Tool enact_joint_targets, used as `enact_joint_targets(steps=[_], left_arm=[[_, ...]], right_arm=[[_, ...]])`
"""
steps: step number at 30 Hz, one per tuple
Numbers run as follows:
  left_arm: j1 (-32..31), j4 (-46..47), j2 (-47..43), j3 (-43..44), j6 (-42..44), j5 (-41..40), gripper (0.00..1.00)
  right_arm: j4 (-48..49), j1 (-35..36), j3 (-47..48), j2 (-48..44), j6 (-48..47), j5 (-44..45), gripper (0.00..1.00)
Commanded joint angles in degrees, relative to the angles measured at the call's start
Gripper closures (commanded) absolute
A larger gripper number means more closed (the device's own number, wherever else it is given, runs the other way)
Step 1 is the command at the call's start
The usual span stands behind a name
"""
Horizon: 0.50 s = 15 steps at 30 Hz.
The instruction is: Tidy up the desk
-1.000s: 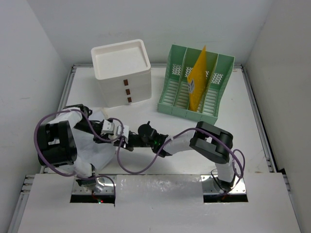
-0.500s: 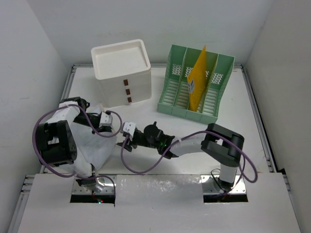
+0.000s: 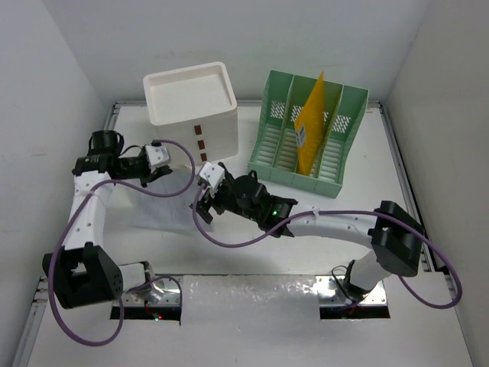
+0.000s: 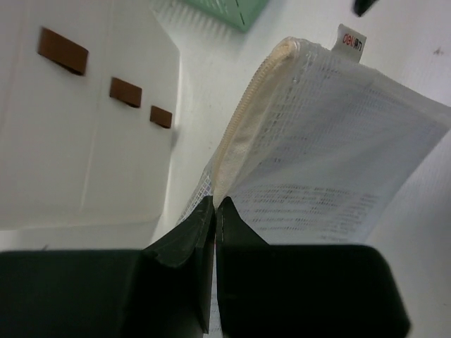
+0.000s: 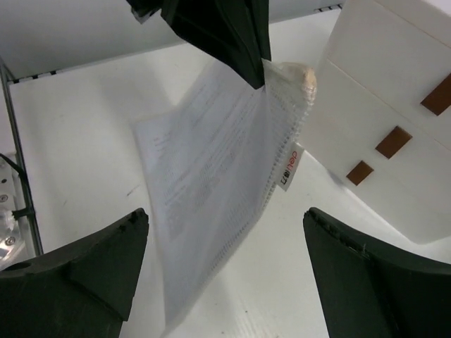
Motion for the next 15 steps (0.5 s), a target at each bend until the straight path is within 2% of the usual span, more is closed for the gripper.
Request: enact_joint_targets(steps=[1,3,7,10,13,15], left_arm=[[-0.5,-0.29,-3.17,4.08,-5.34,4.91,1.0],[-0.5,-4.15,-3.52,5.58,-4.72,5.44,1.0],[-0.59,-4.01,-4.05,8.13,-10.51,5.18,1.0],[-0.5,-0.76,-5.19,8.05,-16.4,4.74,1.0],[-0.5,3.98,-7.39,6.82,-22.46,4.04,1.0],[-0.5,6.88,-9.14,5.86,-25.54,2.91,1.0]], right_arm=[[-11.48,-3.65,7.24,-0.27,-1.38,-1.17,0.12],[-12.82,-6.3,8.91,0.26,-1.39,-2.06,0.12],[-10.97,-11.05,8.91,1.92,-1.39,-14.42,0.12],[-17.54,-10.88,16.97,5.96,-3.94,-20.76,0.15],[-19.33,-10.7,19.98,10.8,-2.97,-22.27,0.24],[-17.06,-10.7,19.9,12.56,-2.18,-22.72,0.38]])
